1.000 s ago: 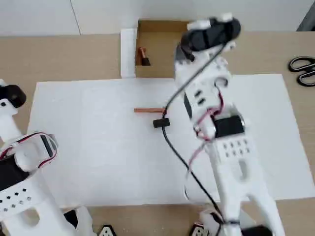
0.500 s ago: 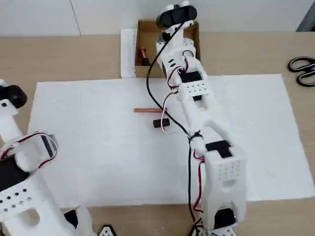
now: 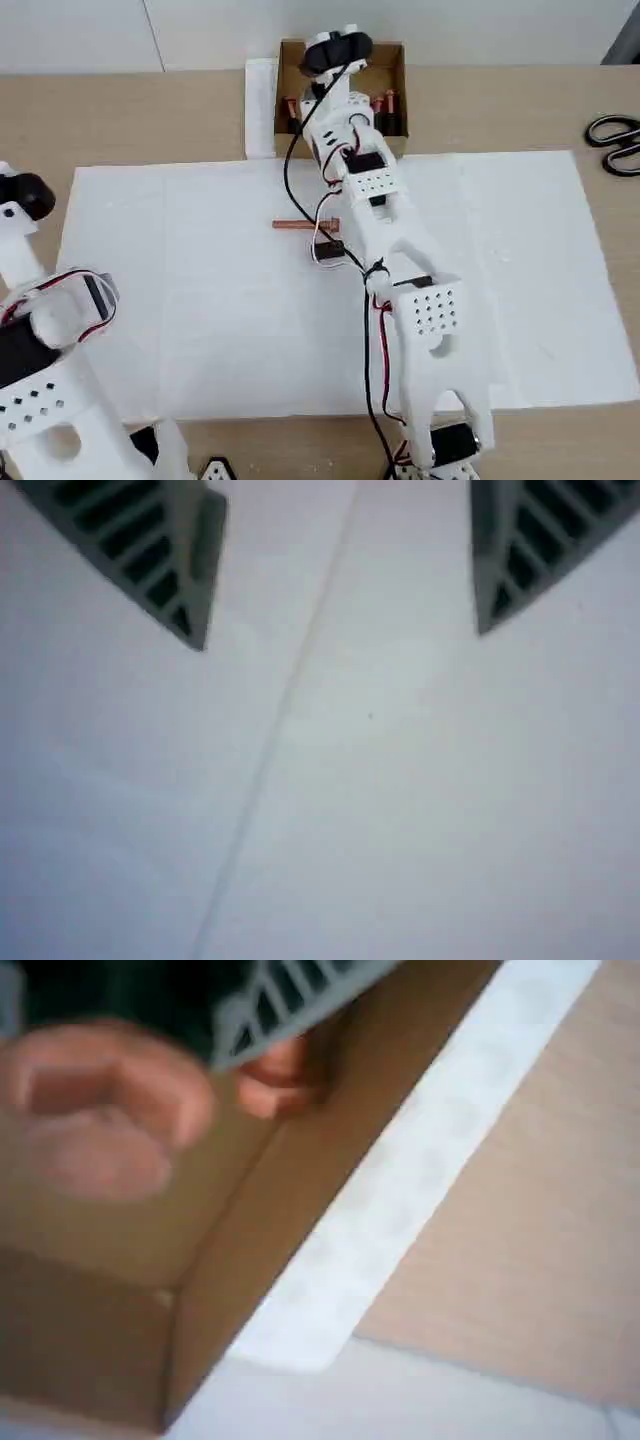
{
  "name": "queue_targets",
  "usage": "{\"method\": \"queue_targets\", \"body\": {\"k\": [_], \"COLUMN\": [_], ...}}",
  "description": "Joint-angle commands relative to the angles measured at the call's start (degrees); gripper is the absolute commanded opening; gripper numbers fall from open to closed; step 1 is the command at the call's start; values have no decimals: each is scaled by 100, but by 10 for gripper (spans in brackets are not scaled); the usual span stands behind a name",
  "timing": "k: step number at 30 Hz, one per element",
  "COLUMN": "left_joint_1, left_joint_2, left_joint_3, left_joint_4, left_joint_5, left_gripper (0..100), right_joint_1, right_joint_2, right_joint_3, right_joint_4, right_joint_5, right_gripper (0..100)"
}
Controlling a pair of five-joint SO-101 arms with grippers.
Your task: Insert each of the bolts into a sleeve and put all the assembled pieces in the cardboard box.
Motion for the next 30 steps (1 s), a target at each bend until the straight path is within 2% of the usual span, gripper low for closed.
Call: {"method": "queue_targets", "body": {"k": [1,4,10,25,30], "left_joint_1": [-9,-9,-9,-9,-9], "left_joint_2": [-88,-88,-88,-88,-88], "left_joint_3": [-13,-13,-13,-13,-13], "left_joint_4": [26,26,26,26,26], "left_joint_5": [-26,-26,-26,-26,-26], "left_gripper": [169,168,168,168,168], "right_joint_1": [-48,-57,-57,-48,-57], "right_joint_2": [13,110,136,75,75], "right_joint_3": [-545,-545,-545,-914,-1802], "right_joint_4": [-180,-180,-171,-110,1033], "right_joint_5": [26,26,44,62,62], "right_gripper": [5,20,159,162,162]}}
